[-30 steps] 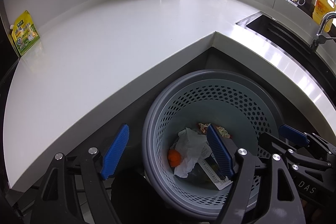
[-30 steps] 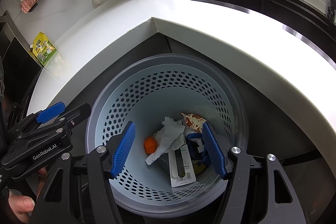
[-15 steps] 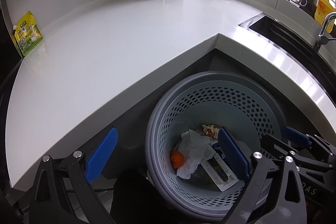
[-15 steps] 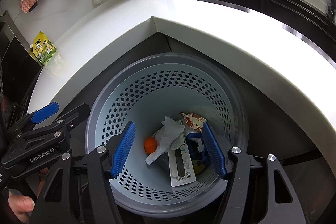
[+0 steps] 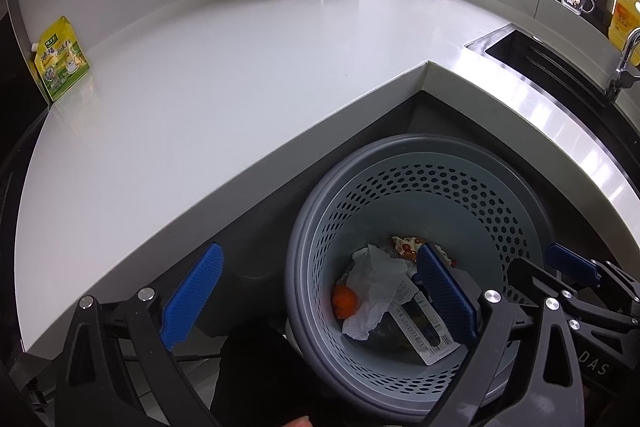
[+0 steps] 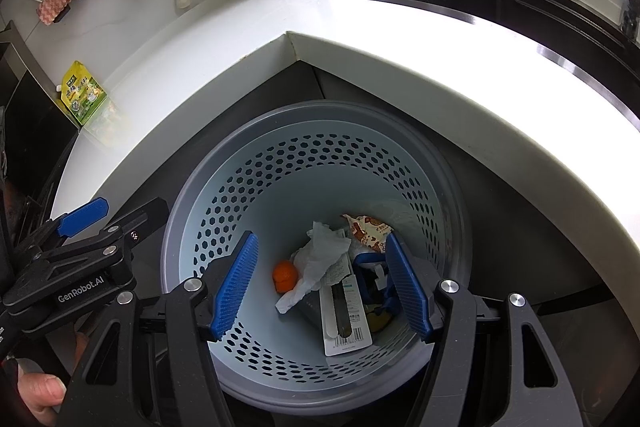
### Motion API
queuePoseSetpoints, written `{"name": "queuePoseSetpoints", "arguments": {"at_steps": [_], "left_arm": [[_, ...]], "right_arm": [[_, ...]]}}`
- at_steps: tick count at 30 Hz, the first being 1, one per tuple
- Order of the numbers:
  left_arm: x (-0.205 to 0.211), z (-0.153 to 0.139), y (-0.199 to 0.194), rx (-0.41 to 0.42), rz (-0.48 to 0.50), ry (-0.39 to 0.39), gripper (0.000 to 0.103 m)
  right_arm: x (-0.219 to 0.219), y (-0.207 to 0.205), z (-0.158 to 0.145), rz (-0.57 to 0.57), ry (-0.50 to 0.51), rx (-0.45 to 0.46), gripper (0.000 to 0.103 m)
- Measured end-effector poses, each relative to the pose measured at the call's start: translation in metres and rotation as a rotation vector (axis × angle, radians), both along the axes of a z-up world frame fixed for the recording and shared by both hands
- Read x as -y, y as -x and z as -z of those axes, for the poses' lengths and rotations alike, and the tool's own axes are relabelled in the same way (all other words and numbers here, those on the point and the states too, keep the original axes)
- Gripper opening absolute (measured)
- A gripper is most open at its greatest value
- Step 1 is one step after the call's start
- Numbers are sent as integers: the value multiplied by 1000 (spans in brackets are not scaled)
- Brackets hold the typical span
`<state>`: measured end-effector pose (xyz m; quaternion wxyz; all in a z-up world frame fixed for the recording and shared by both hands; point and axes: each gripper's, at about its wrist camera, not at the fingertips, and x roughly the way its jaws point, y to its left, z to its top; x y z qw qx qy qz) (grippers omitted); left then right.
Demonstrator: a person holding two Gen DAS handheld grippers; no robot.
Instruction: Collect trash
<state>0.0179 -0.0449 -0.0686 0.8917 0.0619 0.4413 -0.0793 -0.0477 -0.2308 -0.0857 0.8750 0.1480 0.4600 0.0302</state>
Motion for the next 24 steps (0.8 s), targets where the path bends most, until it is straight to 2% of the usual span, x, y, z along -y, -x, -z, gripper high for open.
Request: {"name": "queuePoseSetpoints", "arguments": {"at_steps": [24], "left_arm": [[0,2,-2,-18,-16,9,96]], "right_arm": [[-1,0,0,-1,1,0,64]]}}
